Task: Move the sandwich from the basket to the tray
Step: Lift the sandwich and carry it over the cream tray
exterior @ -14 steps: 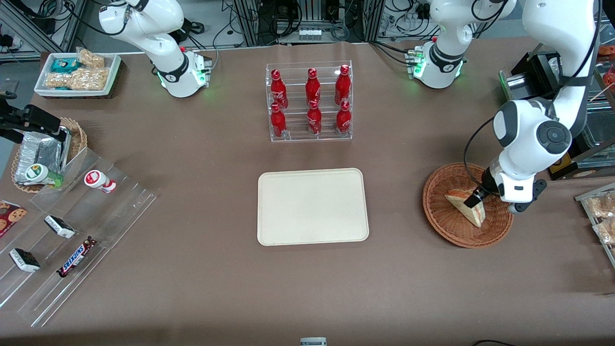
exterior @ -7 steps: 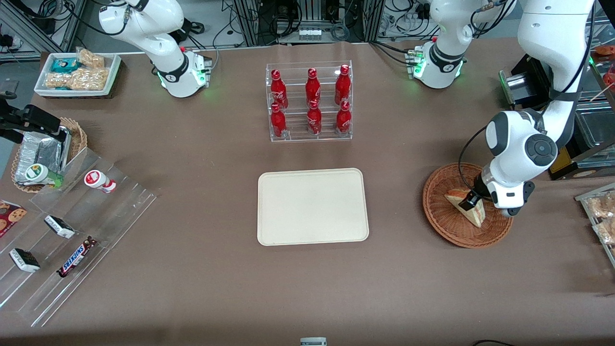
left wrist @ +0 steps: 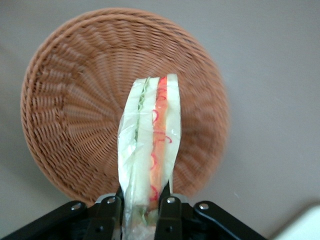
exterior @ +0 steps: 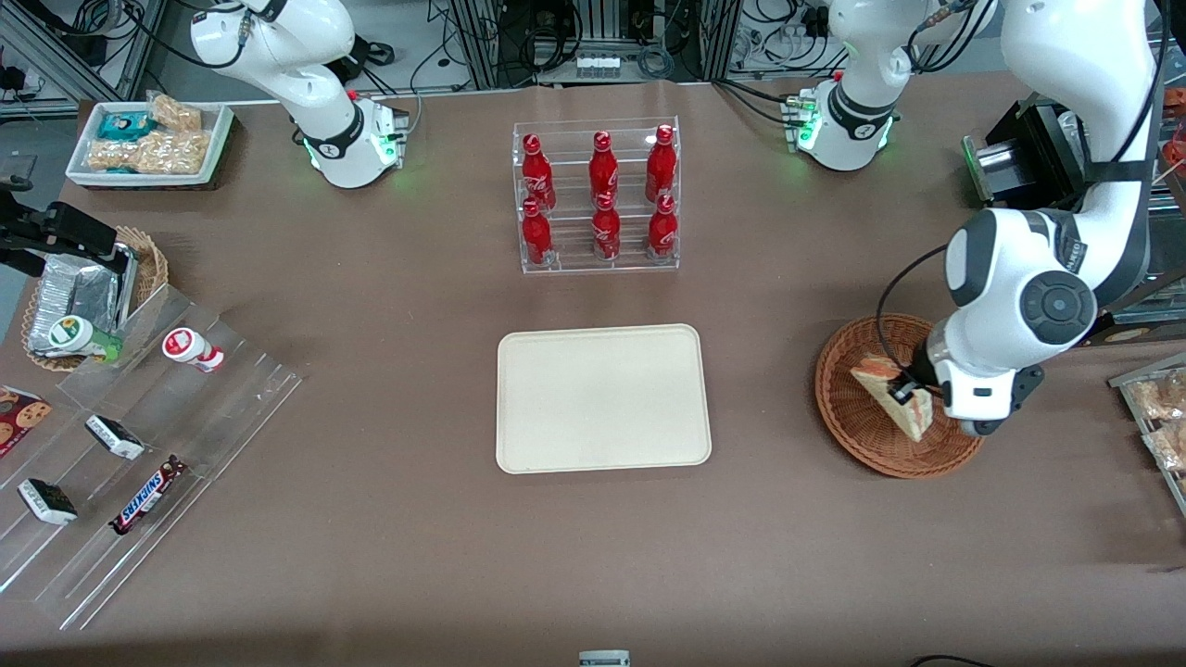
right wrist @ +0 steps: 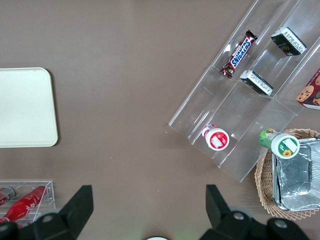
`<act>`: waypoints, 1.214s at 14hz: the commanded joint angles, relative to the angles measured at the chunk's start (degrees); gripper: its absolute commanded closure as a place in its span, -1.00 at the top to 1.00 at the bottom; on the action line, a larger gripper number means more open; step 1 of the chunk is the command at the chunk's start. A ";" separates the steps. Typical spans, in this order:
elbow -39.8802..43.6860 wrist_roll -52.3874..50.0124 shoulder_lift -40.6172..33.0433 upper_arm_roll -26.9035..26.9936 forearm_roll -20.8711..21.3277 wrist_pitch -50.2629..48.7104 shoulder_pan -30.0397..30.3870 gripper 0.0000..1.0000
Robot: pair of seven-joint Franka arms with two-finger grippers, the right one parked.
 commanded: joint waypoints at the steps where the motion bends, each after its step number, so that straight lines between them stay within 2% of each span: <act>1: 7.97 -1.22 3.59 0.20 -0.63 -6.06 -6.36 -0.93; 3: 11.32 -1.31 5.61 0.29 -3.61 -5.99 -11.72 -0.93; 9: 20.28 -1.31 14.57 0.29 -3.80 -4.16 -25.88 -0.94; 12: 23.90 -1.05 19.67 0.29 -3.27 3.91 -30.81 -0.92; 17: 23.90 -0.43 24.60 0.38 -2.84 15.88 -35.29 -0.92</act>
